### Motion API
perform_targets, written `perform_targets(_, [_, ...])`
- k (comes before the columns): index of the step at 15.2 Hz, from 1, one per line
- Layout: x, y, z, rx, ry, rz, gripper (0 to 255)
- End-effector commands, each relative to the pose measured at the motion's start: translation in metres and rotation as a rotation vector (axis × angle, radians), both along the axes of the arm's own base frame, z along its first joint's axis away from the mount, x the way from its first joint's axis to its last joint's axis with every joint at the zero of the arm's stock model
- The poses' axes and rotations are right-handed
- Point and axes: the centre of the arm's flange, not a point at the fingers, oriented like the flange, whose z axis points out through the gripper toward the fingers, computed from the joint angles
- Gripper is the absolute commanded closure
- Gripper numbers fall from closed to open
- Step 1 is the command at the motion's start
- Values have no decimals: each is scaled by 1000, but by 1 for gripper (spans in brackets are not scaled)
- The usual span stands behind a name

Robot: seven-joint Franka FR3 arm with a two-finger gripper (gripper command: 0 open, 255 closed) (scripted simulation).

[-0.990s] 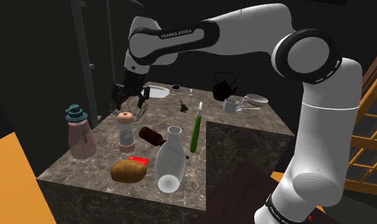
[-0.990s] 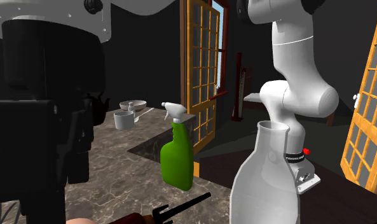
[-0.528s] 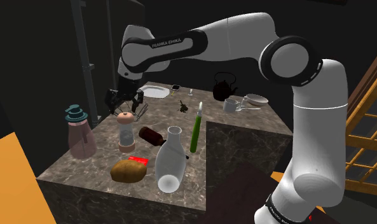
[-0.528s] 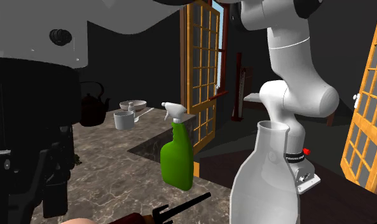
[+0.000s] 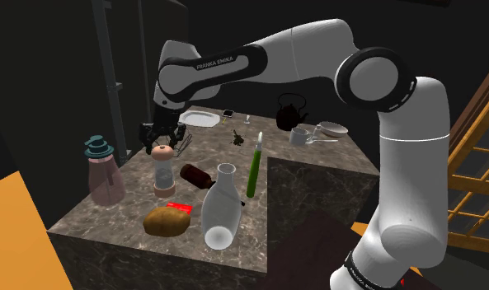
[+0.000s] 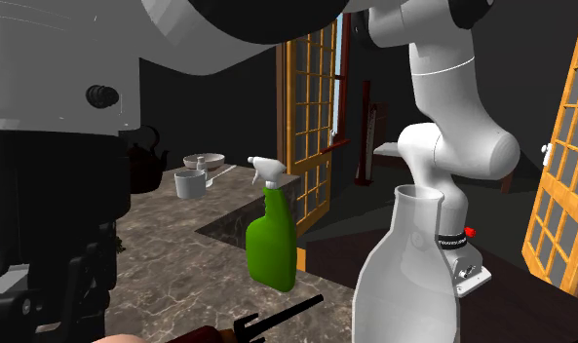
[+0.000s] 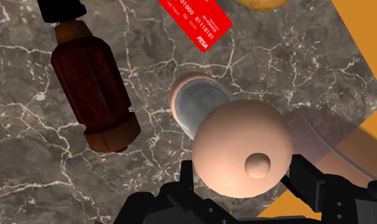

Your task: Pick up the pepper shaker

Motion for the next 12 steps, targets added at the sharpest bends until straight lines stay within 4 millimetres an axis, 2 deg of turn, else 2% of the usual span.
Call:
perform_targets(1, [0, 0, -1, -1, 2, 0, 255])
perform_targets(6, [0, 0, -1, -1, 2, 0, 255])
perform_targets(12, [0, 0, 31, -1, 2, 0, 255])
